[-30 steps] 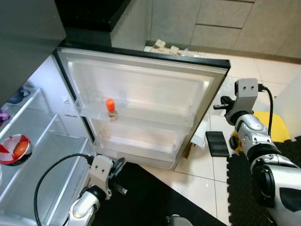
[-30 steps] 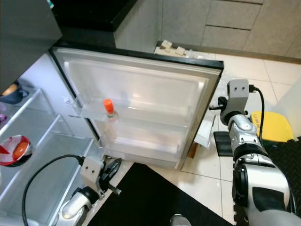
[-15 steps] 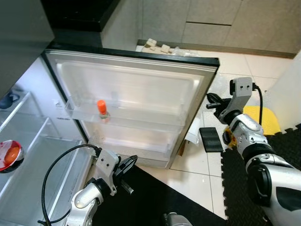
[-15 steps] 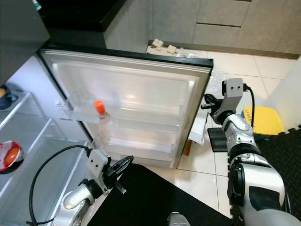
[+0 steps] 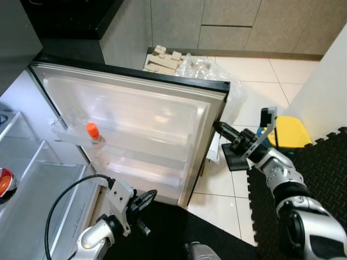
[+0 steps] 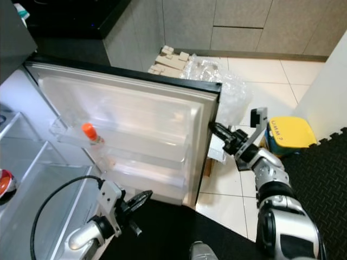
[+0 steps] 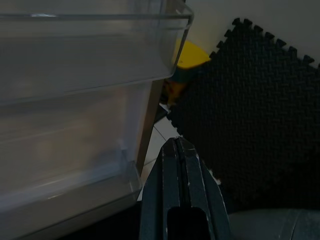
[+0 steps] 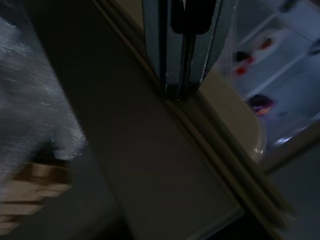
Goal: Restocking fridge
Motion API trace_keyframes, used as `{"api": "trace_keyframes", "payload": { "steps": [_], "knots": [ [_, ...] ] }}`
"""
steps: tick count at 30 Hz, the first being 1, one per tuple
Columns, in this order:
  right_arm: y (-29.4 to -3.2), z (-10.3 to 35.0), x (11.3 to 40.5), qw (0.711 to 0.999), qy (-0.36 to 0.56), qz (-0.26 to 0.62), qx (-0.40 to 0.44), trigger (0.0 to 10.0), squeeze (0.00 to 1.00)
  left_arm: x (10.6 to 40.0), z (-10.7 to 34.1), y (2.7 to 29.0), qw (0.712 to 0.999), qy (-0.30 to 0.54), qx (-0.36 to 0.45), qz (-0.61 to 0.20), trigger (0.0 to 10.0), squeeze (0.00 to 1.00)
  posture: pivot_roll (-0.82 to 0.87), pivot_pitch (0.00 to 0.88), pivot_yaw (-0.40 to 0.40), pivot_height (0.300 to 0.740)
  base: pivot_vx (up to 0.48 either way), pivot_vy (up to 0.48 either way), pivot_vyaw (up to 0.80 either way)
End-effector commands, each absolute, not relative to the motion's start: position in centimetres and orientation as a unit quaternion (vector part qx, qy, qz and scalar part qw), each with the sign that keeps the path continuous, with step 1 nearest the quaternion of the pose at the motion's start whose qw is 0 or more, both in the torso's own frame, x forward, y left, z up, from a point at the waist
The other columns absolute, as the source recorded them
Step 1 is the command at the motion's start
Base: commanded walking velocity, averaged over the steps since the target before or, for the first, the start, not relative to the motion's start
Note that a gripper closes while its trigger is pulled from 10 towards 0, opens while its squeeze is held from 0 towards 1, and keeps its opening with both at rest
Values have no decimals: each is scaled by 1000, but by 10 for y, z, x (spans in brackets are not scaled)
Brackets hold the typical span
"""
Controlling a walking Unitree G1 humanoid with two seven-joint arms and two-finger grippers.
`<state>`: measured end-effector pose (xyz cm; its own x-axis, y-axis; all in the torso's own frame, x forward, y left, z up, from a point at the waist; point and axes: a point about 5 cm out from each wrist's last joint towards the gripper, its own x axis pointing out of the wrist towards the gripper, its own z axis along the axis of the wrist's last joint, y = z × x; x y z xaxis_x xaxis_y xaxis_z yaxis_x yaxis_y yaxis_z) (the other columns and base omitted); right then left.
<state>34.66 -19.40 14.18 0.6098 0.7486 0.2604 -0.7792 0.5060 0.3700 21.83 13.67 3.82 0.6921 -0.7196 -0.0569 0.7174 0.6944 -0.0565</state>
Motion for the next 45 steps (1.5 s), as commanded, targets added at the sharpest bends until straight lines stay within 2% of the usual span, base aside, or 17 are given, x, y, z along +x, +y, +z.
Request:
{"api": "trace_keyframes", "payload": {
  "steps": [1,4,5,6,10,11,14,21,22,24,28,30,33,35,37,44,45],
  "knots": [
    [-182,161,339,823,-70,510,238,10000,0,213,33,143,918,52,-11,-393,10000,0,-99,148,-2,725,0,0,0],
    [-182,161,339,823,-70,510,238,10000,0,213,33,143,918,52,-11,-393,10000,0,-99,148,-2,725,0,0,0],
    [-181,167,326,800,-77,541,248,10000,0,212,32,144,918,54,-11,-393,10000,0,-99,148,-1,725,0,0,0],
    [-181,167,326,800,-77,541,248,10000,0,212,32,144,918,54,-11,-393,10000,0,-99,148,-1,725,0,0,0],
    [-180,184,300,762,-104,576,277,10000,0,209,28,149,921,61,-7,-385,10000,0,-104,149,5,725,0,0,0],
    [-181,195,282,746,-124,584,296,10000,0,207,22,156,928,70,1,-367,10000,0,-105,151,8,725,0,0,0],
    [-182,194,270,745,-124,584,299,10000,0,206,18,161,933,76,1,-351,10000,0,-107,150,11,725,0,0,0],
    [-197,185,263,792,-135,524,284,10000,0,201,13,164,934,87,-1,-346,10000,0,-115,151,21,725,0,0,0],
    [-211,195,272,824,-175,455,288,10000,0,201,14,163,932,85,-4,-352,10000,0,-121,151,27,725,0,0,0],
    [-215,199,273,830,-185,435,295,10000,0,201,14,163,932,84,-4,-353,10000,0,-121,151,27,725,0,0,0],
    [-248,213,305,879,-239,264,318,10000,0,206,19,159,931,66,-7,-360,10000,0,-121,152,23,725,0,0,0],
    [-264,206,319,914,-224,167,295,10000,0,207,22,158,930,55,-8,-363,10000,0,-122,151,22,725,0,0,0],
    [-273,195,328,936,-190,121,271,10000,0,211,29,156,930,38,-6,-366,10000,0,-121,150,22,725,0,0,0],
    [-272,179,336,956,-128,110,241,10000,0,215,33,156,931,24,3,-364,10000,0,-125,149,24,725,0,0,0],
    [-268,151,343,985,-23,71,153,10000,0,221,40,156,934,7,5,-356,10000,0,-126,147,23,725,0,0,0],
    [-231,136,346,956,-20,174,237,10000,0,229,52,157,937,-19,1,-348,10000,0,-117,142,17,725,0,0,0],
    [-221,140,345,940,-39,216,262,10000,0,227,49,159,938,-12,1,-345,10000,0,-117,142,18,725,0,0,0]
  ]
}}
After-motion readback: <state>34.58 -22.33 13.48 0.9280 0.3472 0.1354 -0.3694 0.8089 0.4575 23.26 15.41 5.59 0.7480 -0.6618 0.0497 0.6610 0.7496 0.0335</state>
